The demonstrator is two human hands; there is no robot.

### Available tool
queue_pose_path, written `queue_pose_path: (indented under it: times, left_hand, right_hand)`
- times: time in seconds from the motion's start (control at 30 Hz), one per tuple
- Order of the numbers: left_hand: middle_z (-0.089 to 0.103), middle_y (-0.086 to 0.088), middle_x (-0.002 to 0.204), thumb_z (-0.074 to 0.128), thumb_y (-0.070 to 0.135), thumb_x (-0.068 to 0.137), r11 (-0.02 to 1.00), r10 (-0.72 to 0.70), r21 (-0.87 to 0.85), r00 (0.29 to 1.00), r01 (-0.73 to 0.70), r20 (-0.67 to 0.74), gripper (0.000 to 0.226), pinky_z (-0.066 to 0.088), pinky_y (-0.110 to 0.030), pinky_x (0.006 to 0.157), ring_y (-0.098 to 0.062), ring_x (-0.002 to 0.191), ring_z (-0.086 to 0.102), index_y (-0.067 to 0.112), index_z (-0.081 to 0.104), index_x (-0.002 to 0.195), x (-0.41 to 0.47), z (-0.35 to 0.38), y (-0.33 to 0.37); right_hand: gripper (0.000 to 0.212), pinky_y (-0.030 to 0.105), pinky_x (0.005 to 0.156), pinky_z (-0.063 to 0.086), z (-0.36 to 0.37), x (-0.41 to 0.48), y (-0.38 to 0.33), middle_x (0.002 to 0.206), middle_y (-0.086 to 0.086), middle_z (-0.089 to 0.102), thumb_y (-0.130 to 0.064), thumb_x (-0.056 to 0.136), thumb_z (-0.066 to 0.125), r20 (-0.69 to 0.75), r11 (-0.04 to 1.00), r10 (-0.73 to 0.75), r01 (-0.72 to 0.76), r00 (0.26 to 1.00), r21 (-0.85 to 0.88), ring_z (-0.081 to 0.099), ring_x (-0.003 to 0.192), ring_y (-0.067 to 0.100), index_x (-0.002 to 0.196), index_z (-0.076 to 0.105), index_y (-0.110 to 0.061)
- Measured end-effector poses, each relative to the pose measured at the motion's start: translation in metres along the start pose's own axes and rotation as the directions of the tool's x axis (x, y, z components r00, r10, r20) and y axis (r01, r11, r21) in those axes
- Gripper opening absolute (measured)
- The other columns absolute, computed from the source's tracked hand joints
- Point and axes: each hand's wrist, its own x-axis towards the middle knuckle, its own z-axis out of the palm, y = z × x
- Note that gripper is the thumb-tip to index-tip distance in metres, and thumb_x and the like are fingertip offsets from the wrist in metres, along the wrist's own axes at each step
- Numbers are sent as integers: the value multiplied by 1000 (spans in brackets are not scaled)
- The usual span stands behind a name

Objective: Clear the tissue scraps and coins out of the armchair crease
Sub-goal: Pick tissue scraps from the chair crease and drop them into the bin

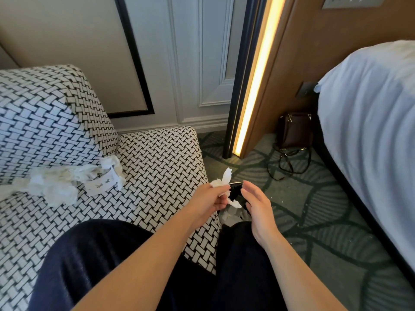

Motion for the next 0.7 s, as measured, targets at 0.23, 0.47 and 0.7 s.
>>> queue_pose_path:
  times: [0.23,0.47,0.7]
  left_hand:
    - [48,-1,67,49,17,95,986,-40,-155,984,68,176,16,41,-23,64,-10,62,45,6,61,95,-2,5,5]
    - [52,0,71,48,21,96,989,-36,-133,972,69,230,19,43,-22,64,-9,64,47,8,62,96,0,9,7]
    - [61,0,85,49,23,97,998,-61,-24,995,63,75,22,47,-24,68,-11,71,53,17,65,110,-4,12,4]
  right_hand:
    - [63,36,104,40,-6,-7,-8,127,-2,61,-29,70,65,407,999,11,-27,913,34,55,119,14,132,53,-25]
    - [28,36,88,46,-8,-6,-6,102,10,67,-13,86,62,350,985,-27,-35,936,171,60,92,19,115,66,-10]
    - [21,45,91,47,-8,-3,-5,108,17,68,-15,92,58,163,982,39,-68,986,177,61,98,30,109,69,-10]
